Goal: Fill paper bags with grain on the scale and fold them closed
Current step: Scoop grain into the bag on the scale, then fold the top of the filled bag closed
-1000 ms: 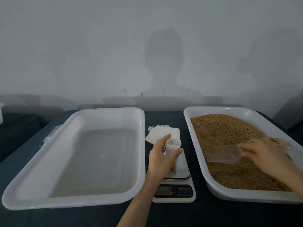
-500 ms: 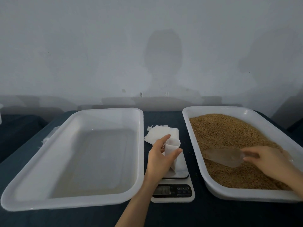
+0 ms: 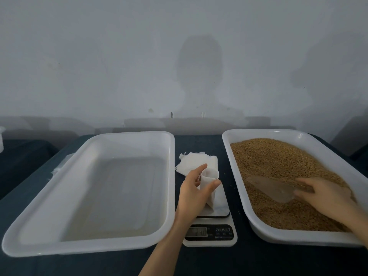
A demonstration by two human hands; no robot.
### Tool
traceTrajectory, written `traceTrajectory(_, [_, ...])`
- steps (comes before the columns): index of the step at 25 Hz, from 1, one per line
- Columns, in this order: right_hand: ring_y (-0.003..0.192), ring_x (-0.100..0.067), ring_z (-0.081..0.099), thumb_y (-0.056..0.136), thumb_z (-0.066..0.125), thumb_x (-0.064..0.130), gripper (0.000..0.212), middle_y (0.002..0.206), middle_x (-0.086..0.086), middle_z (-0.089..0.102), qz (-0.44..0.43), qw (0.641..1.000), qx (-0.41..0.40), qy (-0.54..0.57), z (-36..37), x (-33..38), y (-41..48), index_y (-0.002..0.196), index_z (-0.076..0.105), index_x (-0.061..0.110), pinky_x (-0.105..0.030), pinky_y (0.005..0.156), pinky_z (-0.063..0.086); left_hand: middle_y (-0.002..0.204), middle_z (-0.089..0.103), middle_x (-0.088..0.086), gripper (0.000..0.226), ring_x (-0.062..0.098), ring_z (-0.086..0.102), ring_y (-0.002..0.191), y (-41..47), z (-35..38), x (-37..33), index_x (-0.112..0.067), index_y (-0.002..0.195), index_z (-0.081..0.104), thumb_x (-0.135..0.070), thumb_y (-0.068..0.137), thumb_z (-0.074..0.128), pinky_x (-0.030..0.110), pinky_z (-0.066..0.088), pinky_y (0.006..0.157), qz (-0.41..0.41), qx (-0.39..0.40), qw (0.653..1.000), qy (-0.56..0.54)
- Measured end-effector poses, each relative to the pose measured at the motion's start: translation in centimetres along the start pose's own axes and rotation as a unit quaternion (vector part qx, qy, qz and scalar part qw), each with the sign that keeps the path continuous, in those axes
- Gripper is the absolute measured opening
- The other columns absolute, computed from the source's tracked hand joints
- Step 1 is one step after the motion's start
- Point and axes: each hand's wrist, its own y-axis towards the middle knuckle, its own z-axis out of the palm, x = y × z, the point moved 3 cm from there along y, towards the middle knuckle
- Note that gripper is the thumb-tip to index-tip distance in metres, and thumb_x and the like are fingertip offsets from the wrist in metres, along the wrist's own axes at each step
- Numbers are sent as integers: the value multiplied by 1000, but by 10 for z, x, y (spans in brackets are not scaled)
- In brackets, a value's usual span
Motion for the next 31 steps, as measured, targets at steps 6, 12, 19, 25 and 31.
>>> traceTrajectory(6, [86,3,56,83,55,42,46,103,20,58,-174,975,-69,123,-10,111,-36,129,48,40,-37,93,49,123,53,-26,31,-12,47,113,-1,-2,0,-35,128,53,-33,102,35,-1,34,88,-11,-33,999,-23])
traceTrajectory(12, [100,-6,56,88,56,49,42,105,12,65,-246,967,-9,60,35,178,-38,129,47,40,-31,97,29,126,58,-6,37,0,51,115,0,4,2,-16,131,53,-4,97,48,2,37,92,24,-38,999,-8])
traceTrajectory(19, [69,9,55,85,68,24,12,72,20,56,-216,947,-53,233,26,167,-20,95,71,17,-3,64,38,116,59,-16,34,-2,55,106,-13,-1,-14,-36,118,54,-9,96,52,5,44,86,18,-159,987,-14])
traceTrajectory(25, [76,11,56,81,72,22,18,76,13,64,-226,931,-72,279,5,162,-12,96,64,26,1,65,37,124,51,2,36,12,50,105,-12,-3,-52,-15,127,53,-5,94,52,19,46,90,37,-129,977,167])
traceTrajectory(31, [69,1,57,83,71,20,4,78,10,67,-232,940,-36,249,15,162,-9,86,71,19,-7,62,41,88,64,-5,13,7,54,77,10,-47,-52,-13,98,68,-14,94,56,1,36,63,51,9,957,286])
